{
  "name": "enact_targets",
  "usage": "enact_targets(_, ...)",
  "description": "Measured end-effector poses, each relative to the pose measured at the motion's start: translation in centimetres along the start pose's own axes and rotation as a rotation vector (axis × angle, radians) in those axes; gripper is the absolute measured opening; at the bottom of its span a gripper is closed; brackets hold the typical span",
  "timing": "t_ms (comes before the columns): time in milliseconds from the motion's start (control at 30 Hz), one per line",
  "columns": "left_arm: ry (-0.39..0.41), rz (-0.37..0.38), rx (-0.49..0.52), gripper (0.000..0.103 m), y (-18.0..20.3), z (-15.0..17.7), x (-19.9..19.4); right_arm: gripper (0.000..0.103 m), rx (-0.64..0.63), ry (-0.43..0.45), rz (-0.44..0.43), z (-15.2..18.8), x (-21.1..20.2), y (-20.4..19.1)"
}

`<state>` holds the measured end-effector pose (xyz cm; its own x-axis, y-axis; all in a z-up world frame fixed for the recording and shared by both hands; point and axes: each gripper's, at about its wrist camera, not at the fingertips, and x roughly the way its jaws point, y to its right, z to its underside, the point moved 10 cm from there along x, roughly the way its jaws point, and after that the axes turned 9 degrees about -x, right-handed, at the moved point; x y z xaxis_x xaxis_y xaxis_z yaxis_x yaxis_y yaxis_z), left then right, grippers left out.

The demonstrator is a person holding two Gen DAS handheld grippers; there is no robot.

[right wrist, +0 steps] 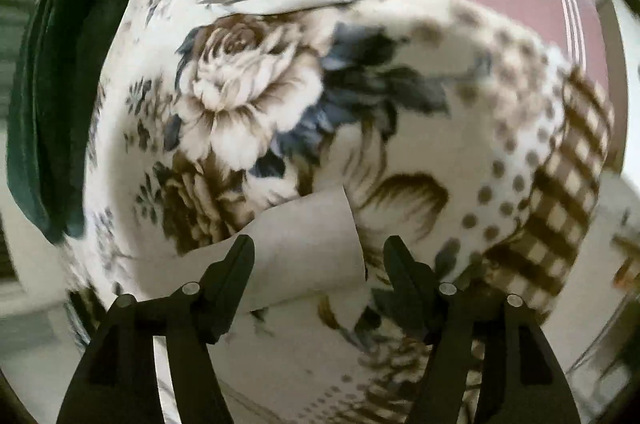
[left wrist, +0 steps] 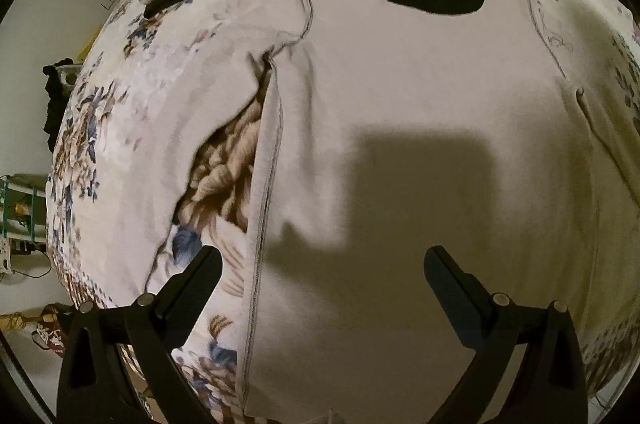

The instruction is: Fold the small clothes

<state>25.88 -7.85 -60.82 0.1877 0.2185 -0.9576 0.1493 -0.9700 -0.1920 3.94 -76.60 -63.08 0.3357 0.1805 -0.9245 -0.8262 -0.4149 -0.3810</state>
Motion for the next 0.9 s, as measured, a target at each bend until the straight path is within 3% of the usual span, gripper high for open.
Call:
enact_targets(200,-0.051,-0.006,-0.026,0.103,-0.9,0.6,1.8,0.069,0.14,-0.075,-0.134,1.1,5.0,0.4)
enact_targets(333,-0.066,-0.01,-0.062,0.103,-1.9,0.7,2.2,0.068,0.198,-0.004,-0.155,0.8,6.5,0.2)
enact_targets(367,-0.067,-0.011,-0.071,0.103,-2.1,0.7,2.2,0.054,0.191,0.023,-0.158,0.8,6.4,-0.3)
enact_targets(400,-0.068,-0.011,-0.076,0.103,-2.3,0.8,2.3,0.024,0.167,0.036,-0.151,0.8,6.3,-1.0)
enact_targets(433,-0.07,-0.012,-0.085,0.103,-2.5,0.9,2.3,0.012,0.132,0.025,-0.128,1.2,6.4,-1.7)
enact_targets(500,-0.074,-0.014,-0.103,0.103,-3.1,1.1,2.4,0.007,0.08,0.037,-0.1,1.6,6.0,-3.2)
enact_targets(600,-0.08,-0.022,-0.133,0.103,-4.4,1.6,2.3,0.006,-0.031,0.054,-0.064,2.6,4.7,-6.5)
enact_targets(700,-0.077,-0.032,-0.177,0.103,-6.2,2.1,2.1,0.006,-0.235,0.056,-0.047,5.2,3.0,-12.8)
enact_targets(800,-0.068,-0.048,-0.223,0.103,-8.6,2.4,1.9,0.006,-0.486,0.002,-0.07,10.8,2.6,-21.2)
enact_targets(900,-0.062,-0.063,-0.27,0.103,-11.5,2.9,1.8,0.006,-0.794,-0.118,-0.094,20.4,4.2,-29.6)
